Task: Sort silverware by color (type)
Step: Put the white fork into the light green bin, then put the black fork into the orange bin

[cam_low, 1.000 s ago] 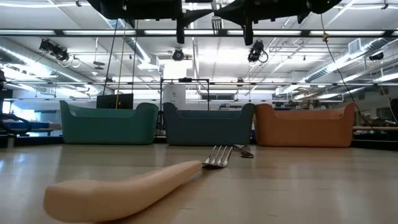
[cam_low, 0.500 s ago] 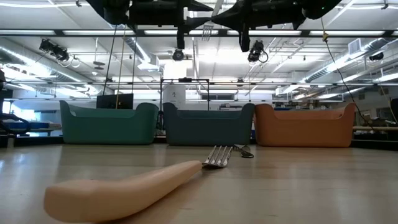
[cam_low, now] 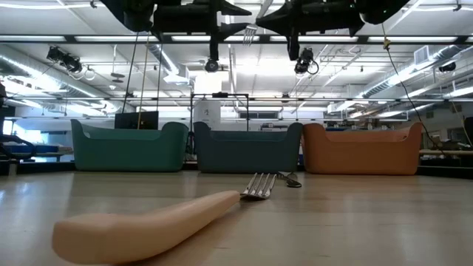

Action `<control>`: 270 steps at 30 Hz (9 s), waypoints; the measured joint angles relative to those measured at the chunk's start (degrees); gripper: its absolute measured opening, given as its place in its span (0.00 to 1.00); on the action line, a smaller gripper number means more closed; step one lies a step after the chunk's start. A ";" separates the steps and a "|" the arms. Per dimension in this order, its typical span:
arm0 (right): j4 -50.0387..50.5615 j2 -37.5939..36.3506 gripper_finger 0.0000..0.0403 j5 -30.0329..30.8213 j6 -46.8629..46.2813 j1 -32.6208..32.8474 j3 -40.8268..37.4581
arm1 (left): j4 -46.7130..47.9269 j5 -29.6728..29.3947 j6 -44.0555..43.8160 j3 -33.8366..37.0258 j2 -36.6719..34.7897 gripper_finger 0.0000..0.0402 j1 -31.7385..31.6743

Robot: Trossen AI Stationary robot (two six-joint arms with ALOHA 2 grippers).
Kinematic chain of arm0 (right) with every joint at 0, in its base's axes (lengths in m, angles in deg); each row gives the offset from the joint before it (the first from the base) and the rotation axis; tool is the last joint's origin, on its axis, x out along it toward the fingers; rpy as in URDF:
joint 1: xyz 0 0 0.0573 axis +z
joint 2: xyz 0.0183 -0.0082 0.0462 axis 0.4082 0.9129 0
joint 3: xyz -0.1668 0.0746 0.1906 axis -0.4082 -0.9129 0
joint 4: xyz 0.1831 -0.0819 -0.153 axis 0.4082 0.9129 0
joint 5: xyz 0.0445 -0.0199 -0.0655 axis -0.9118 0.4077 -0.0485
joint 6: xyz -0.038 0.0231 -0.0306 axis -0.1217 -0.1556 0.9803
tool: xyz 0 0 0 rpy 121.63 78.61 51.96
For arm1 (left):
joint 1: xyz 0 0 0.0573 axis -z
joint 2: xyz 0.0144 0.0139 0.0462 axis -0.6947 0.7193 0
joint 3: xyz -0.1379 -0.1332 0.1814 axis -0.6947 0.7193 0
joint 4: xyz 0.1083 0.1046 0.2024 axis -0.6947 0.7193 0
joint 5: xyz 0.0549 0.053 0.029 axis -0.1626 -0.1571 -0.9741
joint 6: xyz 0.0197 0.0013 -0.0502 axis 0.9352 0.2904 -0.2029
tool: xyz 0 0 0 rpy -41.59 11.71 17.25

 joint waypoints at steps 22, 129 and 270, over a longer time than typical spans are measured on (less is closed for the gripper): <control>0.07 2.74 0.00 -3.77 -3.68 0.81 0.00 | 3.17 -0.72 5.74 0.00 0.15 0.30 0.90; 32.89 3.06 0.26 11.78 -16.88 9.26 3.30 | 86.60 -1.92 40.21 5.03 -11.23 0.30 -12.44; 70.26 -3.01 0.10 41.14 44.13 -20.15 4.35 | 46.64 -2.06 21.46 5.05 -11.21 0.30 16.38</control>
